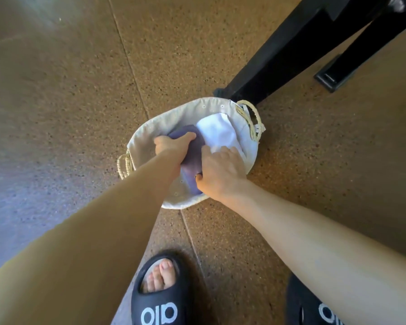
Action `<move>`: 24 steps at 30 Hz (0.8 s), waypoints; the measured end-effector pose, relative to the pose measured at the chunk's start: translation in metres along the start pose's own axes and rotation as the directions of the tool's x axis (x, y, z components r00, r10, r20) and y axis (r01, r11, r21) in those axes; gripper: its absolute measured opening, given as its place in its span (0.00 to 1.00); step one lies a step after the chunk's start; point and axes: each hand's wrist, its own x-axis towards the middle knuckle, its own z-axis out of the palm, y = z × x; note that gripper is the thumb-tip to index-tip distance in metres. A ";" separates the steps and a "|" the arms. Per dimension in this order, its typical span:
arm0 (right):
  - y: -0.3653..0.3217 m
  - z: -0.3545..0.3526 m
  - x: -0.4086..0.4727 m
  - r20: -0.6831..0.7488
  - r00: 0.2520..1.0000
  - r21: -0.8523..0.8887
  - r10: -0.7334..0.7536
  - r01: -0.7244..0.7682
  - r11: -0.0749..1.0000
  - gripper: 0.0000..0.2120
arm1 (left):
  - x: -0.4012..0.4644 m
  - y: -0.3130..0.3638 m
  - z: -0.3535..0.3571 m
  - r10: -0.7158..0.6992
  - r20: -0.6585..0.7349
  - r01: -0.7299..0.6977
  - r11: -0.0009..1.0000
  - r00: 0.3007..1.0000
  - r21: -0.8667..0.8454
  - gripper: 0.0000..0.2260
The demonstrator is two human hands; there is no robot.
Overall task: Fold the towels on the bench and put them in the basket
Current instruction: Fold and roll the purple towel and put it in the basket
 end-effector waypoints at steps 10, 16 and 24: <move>-0.004 0.004 0.005 0.113 0.993 -0.022 -0.010 0.013 1.000 0.16 | 0.005 -0.003 0.003 -0.073 -0.012 0.073 0.997 0.997 0.009 0.40; -0.005 0.004 0.005 0.138 0.990 0.007 -0.001 0.000 1.000 0.15 | 0.006 -0.005 0.004 -0.118 -0.035 0.114 0.989 0.992 -0.095 0.46; -0.003 0.009 0.003 0.088 0.996 0.035 0.027 -0.030 0.999 0.26 | 0.004 0.008 0.021 -0.132 -0.078 0.129 0.991 0.988 -0.043 0.45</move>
